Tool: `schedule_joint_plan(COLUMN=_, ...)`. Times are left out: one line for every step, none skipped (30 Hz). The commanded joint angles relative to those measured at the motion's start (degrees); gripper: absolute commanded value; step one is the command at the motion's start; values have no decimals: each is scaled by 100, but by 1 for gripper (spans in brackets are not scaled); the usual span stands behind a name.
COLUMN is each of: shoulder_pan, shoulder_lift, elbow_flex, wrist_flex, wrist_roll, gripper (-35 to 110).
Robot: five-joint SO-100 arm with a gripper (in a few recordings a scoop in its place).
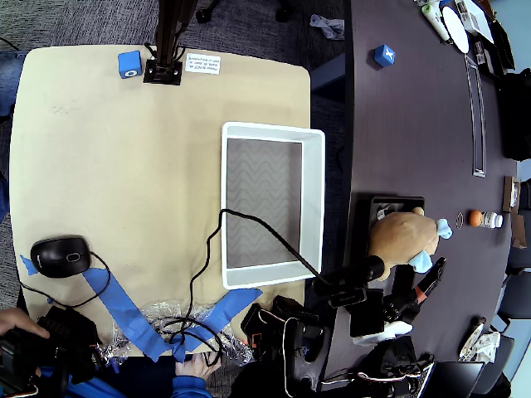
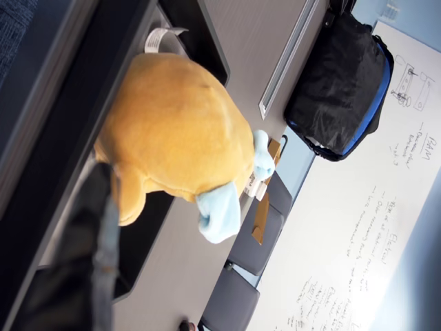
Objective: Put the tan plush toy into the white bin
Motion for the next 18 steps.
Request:
schedule_joint_plan(shoulder_pan=1020, shoulder_lift=53, elbow_flex=-105, wrist_flex=-26, wrist_roll=-53, gripper=74)
schedule_joint_plan(shoulder_pan=1020, shoulder_lift=44, elbow_flex=-105, wrist_flex=-26, wrist_roll=-53, gripper=74)
schedule_joint_plan(shoulder_pan=1037, shoulder_lift=44, elbow_flex=-105, wrist_flex=-26, wrist_roll=-53, gripper=74)
schedule_joint_plan(shoulder_pan=1072, shoulder_lift=53, elbow_flex=-105, wrist_flex=-26, wrist_roll=-53, gripper=74)
schedule_joint_plan(shoulder_pan=1090, shoulder_lift=53, elbow_flex=-105, wrist_flex=-26, wrist_roll=-53, gripper=74)
schedule_joint_plan(shoulder_pan=1090, shoulder_lift=53, elbow_flex=-105, wrist_flex=-26, wrist_roll=-53, gripper=74)
schedule_joint_plan(shoulder_pan=1090, shoulder_lift=53, elbow_flex=-105, wrist_flex=-26, wrist_roll=-53, gripper=74)
schedule_joint_plan(shoulder_pan=1090, shoulder_lift=53, elbow_flex=-105, wrist_flex=-26, wrist_roll=-53, gripper=74)
schedule_joint_plan(shoulder_pan=1090, shoulder_lift=53, elbow_flex=-105, wrist_flex=-26, wrist_roll=-53, gripper=74)
schedule_joint_plan(shoulder_pan=1090, shoulder_lift=53, elbow_flex=-105, wrist_flex=-26, wrist_roll=-53, gripper=74)
schedule_joint_plan(shoulder_pan=1090, shoulder_lift=53, elbow_flex=-105, wrist_flex=-26, wrist_roll=-53, gripper=74)
schedule_joint_plan(shoulder_pan=1090, shoulder_lift=53, elbow_flex=-105, wrist_flex=-26, wrist_roll=-53, gripper=74)
schedule_joint_plan(shoulder_pan=1090, shoulder_lift=53, elbow_flex=-105, wrist_flex=-26, wrist_roll=-53, gripper=74)
schedule_joint_plan(shoulder_pan=1090, shoulder_lift=53, elbow_flex=-105, wrist_flex=-26, wrist_roll=-53, gripper=74)
schedule_joint_plan(shoulder_pan=1090, shoulder_lift=44, elbow_flex=-105, wrist_flex=-26, wrist_roll=-53, gripper=74)
schedule_joint_plan(shoulder_pan=1099, shoulder_lift=-26, elbow_flex=-105, wrist_flex=-26, wrist_roll=-53, gripper=74)
schedule_joint_plan(shoulder_pan=1099, shoulder_lift=-35, elbow_flex=-105, wrist_flex=-26, wrist_roll=-53, gripper=74)
schedule_joint_plan(shoulder_pan=1099, shoulder_lift=-35, elbow_flex=-105, wrist_flex=-26, wrist_roll=-53, gripper=74)
